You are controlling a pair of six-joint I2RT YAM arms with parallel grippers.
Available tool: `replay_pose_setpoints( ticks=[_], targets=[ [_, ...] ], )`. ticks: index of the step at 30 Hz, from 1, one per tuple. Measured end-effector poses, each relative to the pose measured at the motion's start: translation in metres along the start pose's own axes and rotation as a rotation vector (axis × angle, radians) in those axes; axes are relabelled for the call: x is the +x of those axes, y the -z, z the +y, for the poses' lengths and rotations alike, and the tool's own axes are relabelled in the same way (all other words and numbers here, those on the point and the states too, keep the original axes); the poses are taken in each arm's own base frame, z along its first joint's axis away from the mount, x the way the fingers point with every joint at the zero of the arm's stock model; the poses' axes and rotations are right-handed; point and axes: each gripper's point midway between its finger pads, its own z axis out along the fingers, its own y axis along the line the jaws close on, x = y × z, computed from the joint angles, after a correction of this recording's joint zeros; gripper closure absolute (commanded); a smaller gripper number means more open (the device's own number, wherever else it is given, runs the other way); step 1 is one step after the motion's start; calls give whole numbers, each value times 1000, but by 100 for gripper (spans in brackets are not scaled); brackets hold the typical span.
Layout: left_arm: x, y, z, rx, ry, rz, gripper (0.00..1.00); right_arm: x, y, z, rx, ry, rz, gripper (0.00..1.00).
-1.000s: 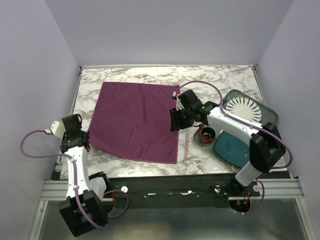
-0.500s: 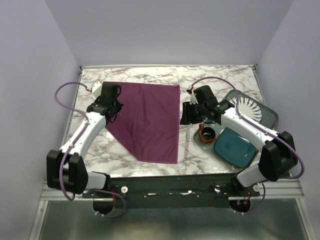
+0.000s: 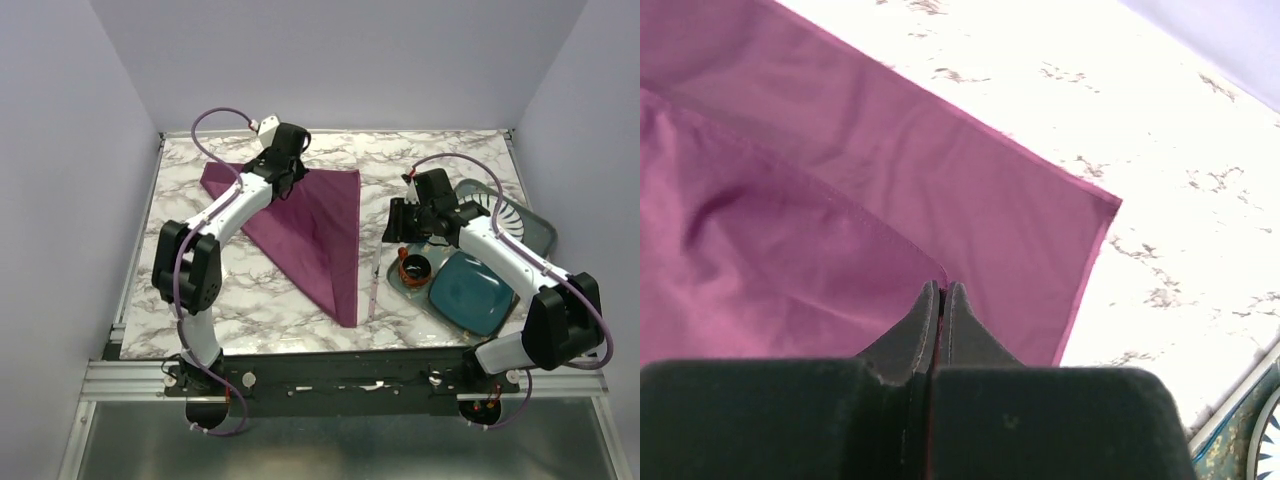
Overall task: Fold the napkin, place the utensils inside, and roll it up
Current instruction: Fold the napkin
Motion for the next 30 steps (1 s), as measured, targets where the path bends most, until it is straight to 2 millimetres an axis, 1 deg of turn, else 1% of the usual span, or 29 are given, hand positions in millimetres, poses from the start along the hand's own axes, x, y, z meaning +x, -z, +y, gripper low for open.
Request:
replay_pose_setpoints(
  ticks=[4, 10, 13, 16, 19, 24, 30],
  targets=[
    [2, -23, -27, 40, -24, -8, 100, -5, 3, -6, 10, -13, -16, 48],
    [19, -51, -49, 65, -70, 10, 100, -6, 2, -11, 19, -24, -17, 48],
    [27, -59, -61, 85, -92, 18, 100, -5, -1, -14, 25, -26, -7, 48],
    [36, -64, -69, 99, -116, 27, 100, -3, -4, -16, 30, -28, 2, 48],
    [38, -67, -75, 111, -132, 26, 100, -3, -5, -18, 33, -31, 5, 48],
    [36, -71, -85, 128, -156, 14, 100, -4, -5, -19, 34, -33, 3, 48],
    [37, -73, -89, 137, -176, 10, 100, -5, -5, -20, 35, -36, -1, 48]
  ],
)
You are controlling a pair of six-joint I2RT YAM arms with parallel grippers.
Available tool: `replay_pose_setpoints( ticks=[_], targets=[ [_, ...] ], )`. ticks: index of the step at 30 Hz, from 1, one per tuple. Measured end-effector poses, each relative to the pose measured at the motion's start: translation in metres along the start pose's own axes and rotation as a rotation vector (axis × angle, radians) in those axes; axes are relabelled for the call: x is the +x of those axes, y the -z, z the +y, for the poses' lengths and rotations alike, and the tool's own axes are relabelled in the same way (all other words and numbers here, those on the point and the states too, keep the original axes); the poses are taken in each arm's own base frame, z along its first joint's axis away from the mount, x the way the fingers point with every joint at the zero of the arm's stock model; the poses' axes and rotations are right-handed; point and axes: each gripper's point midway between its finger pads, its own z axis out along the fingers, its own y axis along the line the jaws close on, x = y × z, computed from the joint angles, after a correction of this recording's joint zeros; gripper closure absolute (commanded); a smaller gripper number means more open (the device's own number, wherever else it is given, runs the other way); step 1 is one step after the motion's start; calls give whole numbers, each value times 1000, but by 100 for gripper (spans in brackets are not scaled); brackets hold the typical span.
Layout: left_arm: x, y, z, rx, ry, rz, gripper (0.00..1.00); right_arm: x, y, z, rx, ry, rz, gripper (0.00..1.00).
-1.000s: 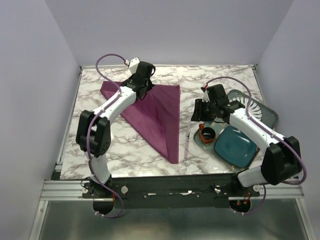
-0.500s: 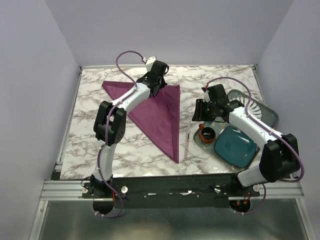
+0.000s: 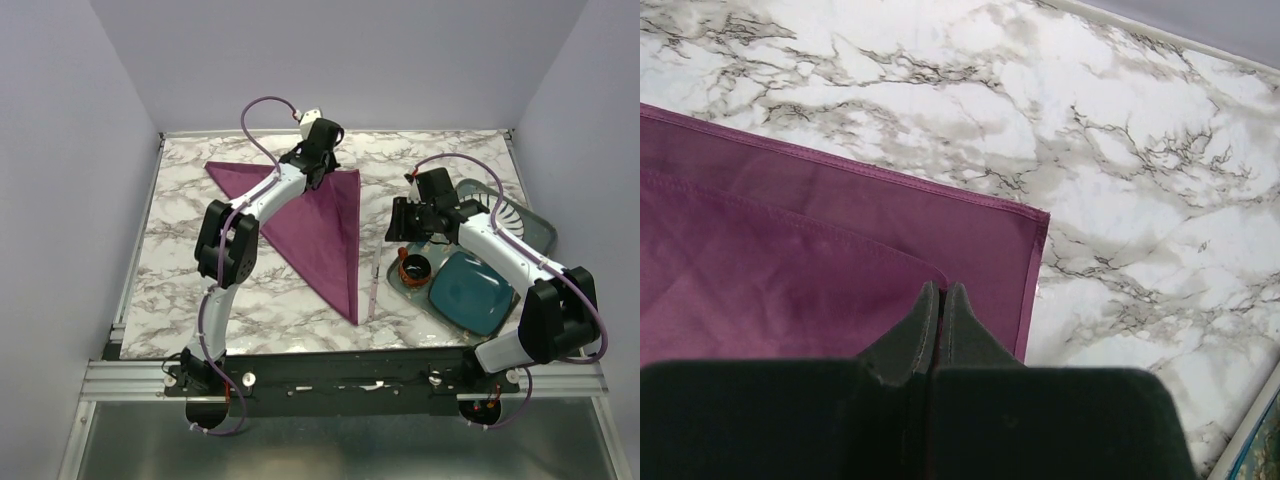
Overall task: Fold the napkin, place the utensils inside, and roll it up
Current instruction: Fold the napkin
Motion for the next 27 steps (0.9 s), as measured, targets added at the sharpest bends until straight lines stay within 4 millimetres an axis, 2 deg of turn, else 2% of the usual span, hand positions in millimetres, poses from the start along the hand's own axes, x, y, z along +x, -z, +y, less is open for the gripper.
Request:
replay_pose_setpoints(
  ticks=[15, 18, 27],
  targets=[
    [6, -14, -19, 29, -66, -7, 100, -4, 0, -3, 3, -8, -14, 48],
    [2, -17, -22, 35, -74, -17, 100, -4, 0, -4, 4, -9, -15, 48],
    [2, -21, -23, 37, -97, -22, 100, -4, 0, -6, 6, -13, -16, 48]
  ],
)
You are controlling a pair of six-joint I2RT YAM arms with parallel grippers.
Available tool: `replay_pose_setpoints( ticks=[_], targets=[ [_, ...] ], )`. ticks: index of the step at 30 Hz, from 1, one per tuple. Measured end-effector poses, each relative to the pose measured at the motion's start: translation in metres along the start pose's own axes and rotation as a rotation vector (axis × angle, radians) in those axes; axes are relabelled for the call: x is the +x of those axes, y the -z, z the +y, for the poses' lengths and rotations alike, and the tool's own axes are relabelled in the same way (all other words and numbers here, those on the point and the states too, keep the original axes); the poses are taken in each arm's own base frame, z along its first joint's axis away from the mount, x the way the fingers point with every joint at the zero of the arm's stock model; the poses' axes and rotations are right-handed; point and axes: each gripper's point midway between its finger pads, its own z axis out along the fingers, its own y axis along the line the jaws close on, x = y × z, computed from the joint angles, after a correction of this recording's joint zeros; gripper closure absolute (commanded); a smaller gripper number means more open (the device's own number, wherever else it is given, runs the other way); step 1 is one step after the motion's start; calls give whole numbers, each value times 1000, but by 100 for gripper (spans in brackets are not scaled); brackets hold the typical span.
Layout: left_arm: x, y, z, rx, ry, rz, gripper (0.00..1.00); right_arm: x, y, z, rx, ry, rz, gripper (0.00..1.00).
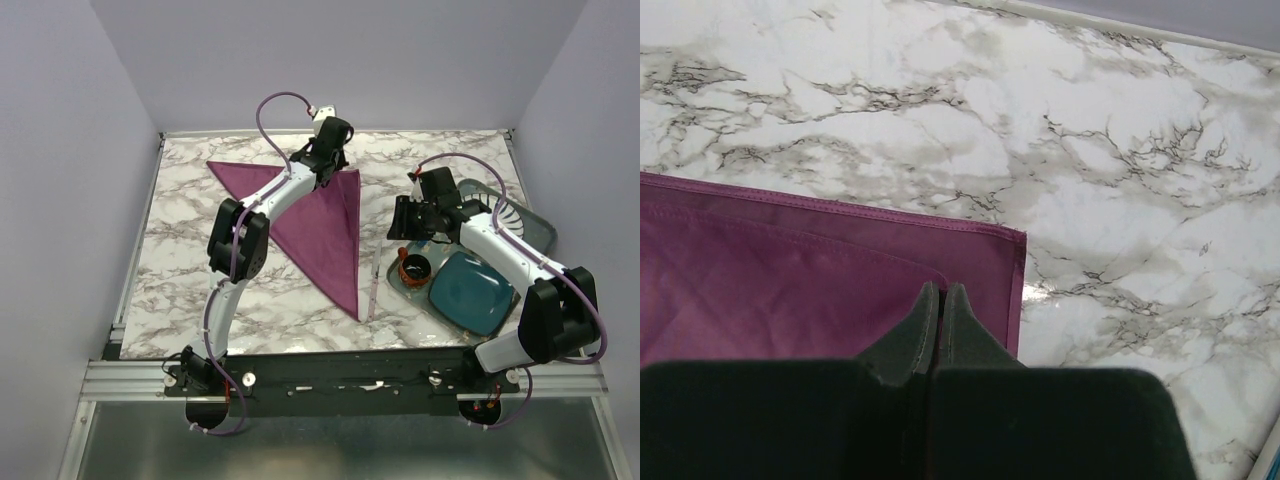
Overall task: Fold the napkin, place the utensils inside, and roll it up
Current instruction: Fold the napkin
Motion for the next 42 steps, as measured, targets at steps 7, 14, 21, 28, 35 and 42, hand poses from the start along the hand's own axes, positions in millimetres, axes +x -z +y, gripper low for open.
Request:
replay_pose_setpoints(
  ticks=[7, 14, 21, 28, 35, 42],
  targets=[
    [2, -6, 0, 1, -21, -2, 100, 0, 0, -1, 1, -1, 0, 48],
    [2, -7, -3, 7, -42, -7, 100, 0, 0, -1, 1, -1, 0, 48],
    [-7, -5, -12, 28, -51, -31, 100, 0, 0, -1, 2, -2, -1, 48],
    [-7, -9, -17, 35, -62, -40, 100, -1, 0, -3, 4, -6, -3, 48],
    [-2, -13, -14, 27, -83, -34, 100, -2, 0, -4, 5, -9, -3, 48],
    [-2, -13, -13, 26, -100, -34, 100, 10, -12, 4, -64, -20, 24, 46]
  ],
)
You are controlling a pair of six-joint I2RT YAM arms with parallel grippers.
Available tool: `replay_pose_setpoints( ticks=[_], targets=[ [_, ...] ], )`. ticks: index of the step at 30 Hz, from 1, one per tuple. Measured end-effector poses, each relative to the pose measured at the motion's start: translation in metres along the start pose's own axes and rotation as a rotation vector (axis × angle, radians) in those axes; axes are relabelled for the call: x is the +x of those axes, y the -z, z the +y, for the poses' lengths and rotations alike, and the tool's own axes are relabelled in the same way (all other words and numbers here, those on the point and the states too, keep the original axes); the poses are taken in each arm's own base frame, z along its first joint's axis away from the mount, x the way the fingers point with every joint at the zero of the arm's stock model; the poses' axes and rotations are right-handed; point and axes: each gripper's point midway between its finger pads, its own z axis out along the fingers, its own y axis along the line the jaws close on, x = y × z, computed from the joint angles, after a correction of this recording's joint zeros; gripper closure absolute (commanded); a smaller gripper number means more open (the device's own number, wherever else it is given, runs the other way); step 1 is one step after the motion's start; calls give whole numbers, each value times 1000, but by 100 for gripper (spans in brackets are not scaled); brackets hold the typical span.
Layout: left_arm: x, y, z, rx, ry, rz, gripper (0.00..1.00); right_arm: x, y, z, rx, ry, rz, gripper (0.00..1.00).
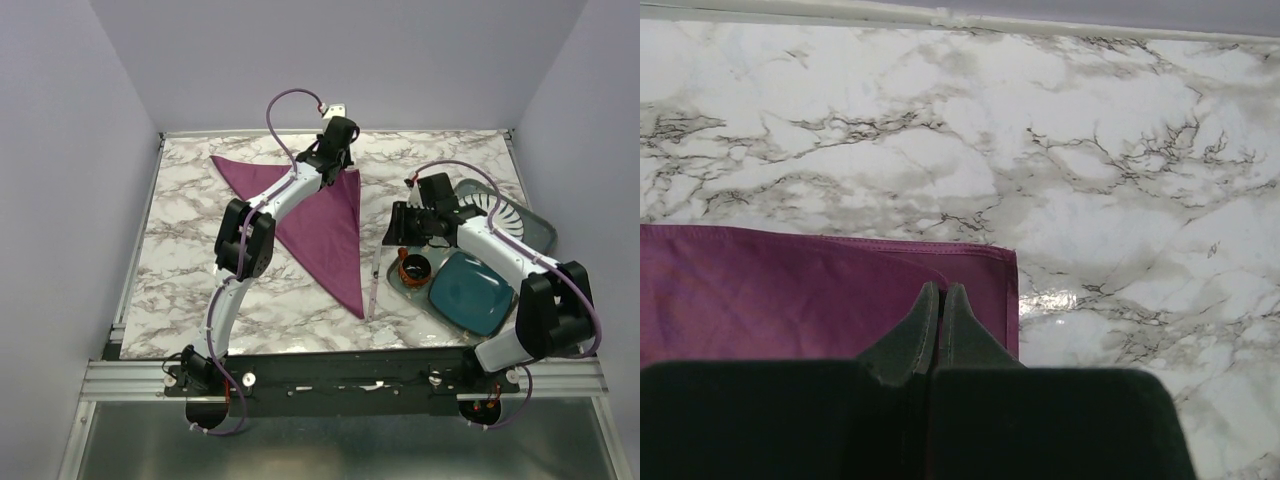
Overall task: Fold the napkin, place the utensils inside, and roll it up
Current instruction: Fold the napkin
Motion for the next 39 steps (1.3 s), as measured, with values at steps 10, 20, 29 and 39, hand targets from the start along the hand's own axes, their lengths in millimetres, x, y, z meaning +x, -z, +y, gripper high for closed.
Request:
replay_pose_setpoints(
  ticks=[10, 20, 29, 39],
  targets=[
    [16, -9, 4, -11, -11, 26, 100, 71, -26, 45, -230, 32, 175, 34],
    [16, -9, 4, -7, -20, 27, 100, 155, -24, 67, -307, 72, 326, 31],
    [17, -9, 2, 1, -19, 32, 100, 168, -18, 72, -333, 54, 320, 48],
    [20, -9, 0, 13, -18, 42, 100, 171, -15, 85, -371, 68, 310, 68]
  ],
)
